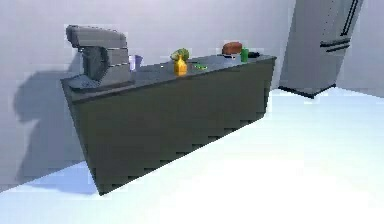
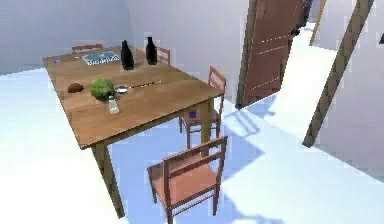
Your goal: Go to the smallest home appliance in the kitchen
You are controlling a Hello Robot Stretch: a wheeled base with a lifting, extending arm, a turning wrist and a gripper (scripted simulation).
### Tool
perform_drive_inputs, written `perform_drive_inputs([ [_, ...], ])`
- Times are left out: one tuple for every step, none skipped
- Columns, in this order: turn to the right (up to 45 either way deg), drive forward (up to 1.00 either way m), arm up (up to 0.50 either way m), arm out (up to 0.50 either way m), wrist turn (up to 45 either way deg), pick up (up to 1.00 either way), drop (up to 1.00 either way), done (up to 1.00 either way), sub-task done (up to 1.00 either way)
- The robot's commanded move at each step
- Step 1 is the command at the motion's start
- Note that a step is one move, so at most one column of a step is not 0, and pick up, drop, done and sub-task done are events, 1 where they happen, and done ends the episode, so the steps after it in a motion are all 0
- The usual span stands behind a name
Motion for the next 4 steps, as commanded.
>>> perform_drive_inputs([
  [0.0,0.90,0.00,0.00,0.0,0.00,0.00,0.00,0.00],
  [45.0,0.00,0.00,0.00,0.0,0.00,0.00,0.00,0.00],
  [6.0,0.00,0.00,0.00,0.0,0.00,0.00,0.00,0.00],
  [0.0,1.00,0.00,0.00,0.0,0.00,0.00,0.00,0.00],
])
